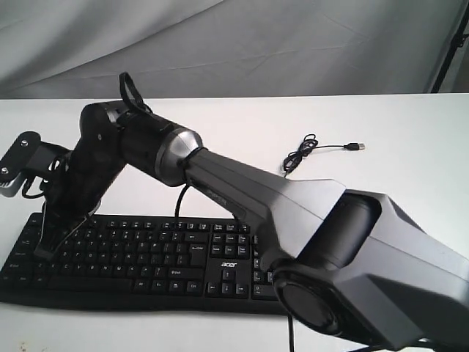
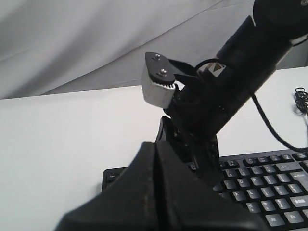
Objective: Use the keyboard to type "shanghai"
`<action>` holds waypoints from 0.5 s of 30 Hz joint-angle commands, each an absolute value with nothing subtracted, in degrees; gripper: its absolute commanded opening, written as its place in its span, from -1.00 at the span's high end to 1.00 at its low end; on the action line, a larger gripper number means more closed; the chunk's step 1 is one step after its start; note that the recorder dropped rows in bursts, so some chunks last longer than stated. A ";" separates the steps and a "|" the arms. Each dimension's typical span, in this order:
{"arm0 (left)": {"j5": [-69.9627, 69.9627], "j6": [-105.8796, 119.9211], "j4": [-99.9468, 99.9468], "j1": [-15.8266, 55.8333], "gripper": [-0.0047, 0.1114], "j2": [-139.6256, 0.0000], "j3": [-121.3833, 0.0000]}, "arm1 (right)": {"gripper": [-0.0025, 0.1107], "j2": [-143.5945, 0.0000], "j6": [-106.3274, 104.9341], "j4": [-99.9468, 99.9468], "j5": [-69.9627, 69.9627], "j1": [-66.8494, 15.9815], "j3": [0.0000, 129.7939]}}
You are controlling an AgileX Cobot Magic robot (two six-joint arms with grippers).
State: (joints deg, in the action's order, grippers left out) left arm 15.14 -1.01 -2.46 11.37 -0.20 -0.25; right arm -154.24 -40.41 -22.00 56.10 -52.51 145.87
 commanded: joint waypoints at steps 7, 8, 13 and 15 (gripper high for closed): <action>14.87 -1.02 -2.51 11.60 0.92 0.00 0.00 | 0.96 -154.90 -38.39 -18.05 53.40 -54.91 146.69; 14.87 -1.02 -2.51 11.60 0.92 0.00 0.00 | 0.96 -155.14 -38.39 -17.76 52.96 -55.33 146.69; 14.87 -1.02 -2.51 11.60 0.92 0.00 0.00 | 0.96 -155.48 -38.02 -16.66 52.73 -56.04 146.69; 14.87 -1.02 -2.51 11.60 0.92 0.00 0.00 | 0.96 -155.48 -38.02 -16.66 52.84 -56.04 146.69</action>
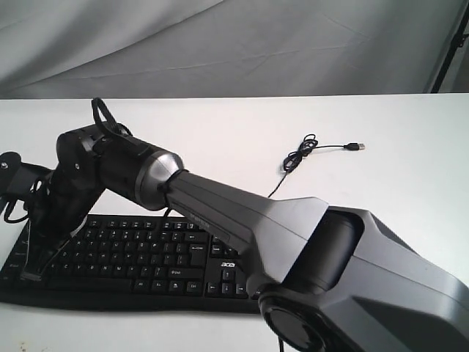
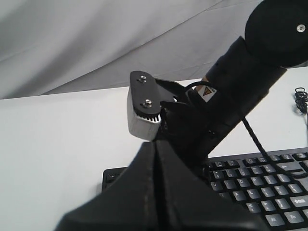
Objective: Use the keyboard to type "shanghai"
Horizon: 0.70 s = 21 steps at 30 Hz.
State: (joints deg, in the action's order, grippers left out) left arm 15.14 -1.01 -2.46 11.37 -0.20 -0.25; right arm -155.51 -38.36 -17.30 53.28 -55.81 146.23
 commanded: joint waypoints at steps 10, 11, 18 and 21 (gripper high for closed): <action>14.87 -1.02 -2.51 11.60 0.92 0.00 0.00 | 0.96 -155.50 -37.64 -15.41 54.95 -56.51 146.69; 14.87 -1.02 -2.51 11.60 0.92 0.00 0.00 | 0.96 -155.50 -37.64 -15.41 54.95 -56.62 146.69; 14.87 -1.02 -2.51 11.60 0.92 0.00 0.00 | 0.96 -155.73 -37.64 -15.41 55.22 -56.75 146.69; 14.87 -1.02 -2.51 11.60 0.92 0.00 0.00 | 0.96 -155.88 -37.64 -15.41 55.11 -56.88 146.69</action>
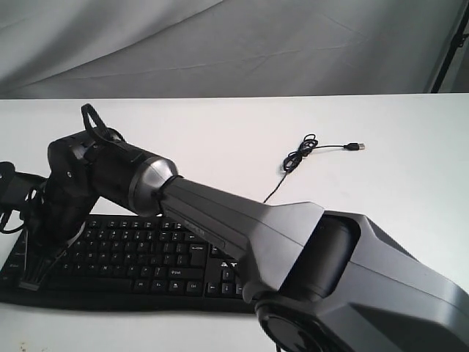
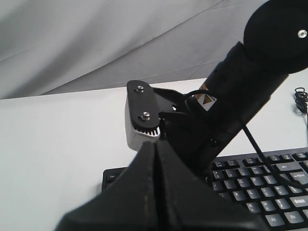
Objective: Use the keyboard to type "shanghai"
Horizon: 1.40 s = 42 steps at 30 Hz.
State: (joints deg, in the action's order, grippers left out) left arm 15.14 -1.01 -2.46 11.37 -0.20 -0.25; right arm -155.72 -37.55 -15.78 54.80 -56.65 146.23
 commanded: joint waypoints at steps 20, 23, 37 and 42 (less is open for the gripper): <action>14.87 -1.02 -2.51 11.60 0.92 0.00 0.00 | 0.96 -156.41 -37.76 -15.30 54.70 -56.88 146.56; 14.87 -1.02 -2.51 11.60 0.92 0.00 0.00 | 0.96 -156.41 -37.76 -15.57 54.63 -56.88 146.06; 14.87 -1.02 -2.51 11.60 0.92 0.00 0.00 | 0.96 -157.25 -37.20 -15.55 55.01 -56.75 146.06; 14.87 -1.02 -2.51 11.60 0.92 0.00 0.00 | 0.96 -156.00 -37.20 -14.24 56.31 -56.62 146.06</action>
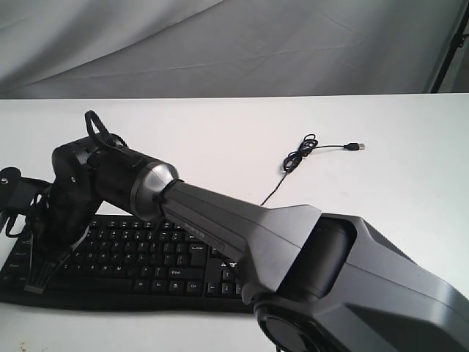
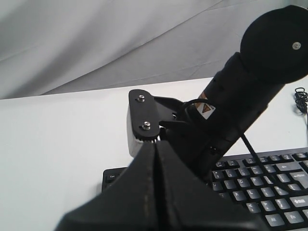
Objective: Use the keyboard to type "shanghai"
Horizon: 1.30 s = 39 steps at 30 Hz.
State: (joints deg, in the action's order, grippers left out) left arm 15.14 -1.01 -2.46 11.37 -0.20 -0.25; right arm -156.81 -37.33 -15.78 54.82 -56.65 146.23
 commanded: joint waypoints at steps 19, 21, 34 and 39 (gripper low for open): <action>14.87 -1.02 -2.51 11.60 0.92 0.00 0.00 | 0.96 -140.91 -37.80 -11.76 56.54 -53.87 125.26; 14.87 -1.02 -2.51 11.60 0.92 0.00 0.00 | 0.96 -137.07 -39.43 -14.25 51.60 -52.78 116.82; 14.87 -1.02 -2.51 11.60 0.92 0.00 0.00 | 0.96 -132.76 -47.12 -24.22 36.20 -52.02 103.77; 14.87 -1.02 -2.51 11.60 0.92 0.00 0.00 | 0.96 -134.22 -47.12 -24.58 35.86 -51.92 103.77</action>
State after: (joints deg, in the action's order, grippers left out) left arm 15.14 -1.01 -2.46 11.37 -0.20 -0.25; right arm -133.71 -46.56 -23.88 36.68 -52.55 104.03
